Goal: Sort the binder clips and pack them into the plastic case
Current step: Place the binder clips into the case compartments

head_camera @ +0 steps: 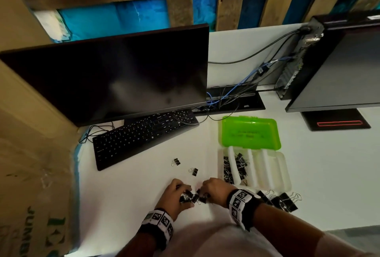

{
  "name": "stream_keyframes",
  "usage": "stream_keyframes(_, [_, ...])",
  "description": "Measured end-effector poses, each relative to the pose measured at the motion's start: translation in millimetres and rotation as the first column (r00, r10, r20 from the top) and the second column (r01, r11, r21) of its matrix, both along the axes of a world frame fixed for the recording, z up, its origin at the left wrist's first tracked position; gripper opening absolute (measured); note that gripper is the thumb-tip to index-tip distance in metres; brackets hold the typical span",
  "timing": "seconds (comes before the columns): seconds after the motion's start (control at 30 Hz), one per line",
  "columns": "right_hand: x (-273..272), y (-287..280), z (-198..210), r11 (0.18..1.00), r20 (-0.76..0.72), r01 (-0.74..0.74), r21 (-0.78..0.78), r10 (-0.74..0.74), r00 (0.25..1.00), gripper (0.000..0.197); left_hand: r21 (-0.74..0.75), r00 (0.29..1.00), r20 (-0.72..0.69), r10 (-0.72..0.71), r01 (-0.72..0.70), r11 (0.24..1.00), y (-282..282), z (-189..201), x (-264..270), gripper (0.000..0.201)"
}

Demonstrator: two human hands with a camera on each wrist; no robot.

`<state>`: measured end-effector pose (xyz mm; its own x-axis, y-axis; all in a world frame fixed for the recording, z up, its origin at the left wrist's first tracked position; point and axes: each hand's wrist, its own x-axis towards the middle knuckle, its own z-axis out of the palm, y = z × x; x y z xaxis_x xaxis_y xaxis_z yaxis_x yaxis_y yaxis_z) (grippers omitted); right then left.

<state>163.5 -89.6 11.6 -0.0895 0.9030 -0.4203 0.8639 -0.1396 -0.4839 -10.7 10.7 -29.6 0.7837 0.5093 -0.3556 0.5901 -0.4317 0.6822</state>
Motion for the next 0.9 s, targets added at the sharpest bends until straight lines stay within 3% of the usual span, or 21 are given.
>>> stream_keyframes(0.4, [19.0, -3.1, 16.1, 0.99, -0.031, 0.135, -0.038, -0.136, 0.99, 0.02, -0.037, 0.988, 0.044, 0.146, -0.144, 0.989, 10.1, 10.8, 14.9, 0.019])
stream_keyframes(0.63, [24.2, -3.7, 25.5, 0.975, -0.098, 0.208, 0.075, -0.2, 0.975, 0.023, -0.042, 0.965, 0.161, 0.207, -0.203, 0.978, 11.0, 27.4, 24.7, 0.018])
stream_keyframes(0.8, [48.2, -16.2, 46.5, 0.905, -0.164, 0.37, 0.211, -0.341, 0.926, 0.018, 0.01, 0.951, 0.248, 0.184, -0.193, 0.981, 4.8, 49.7, 49.9, 0.014])
stream_keyframes(0.9, [78.2, -34.2, 62.8, 0.791, -0.256, 0.551, 0.264, -0.494, 0.831, 0.013, 0.015, 0.947, 0.291, 0.138, -0.148, 0.989, -5.6, 64.0, 77.7, 0.013])
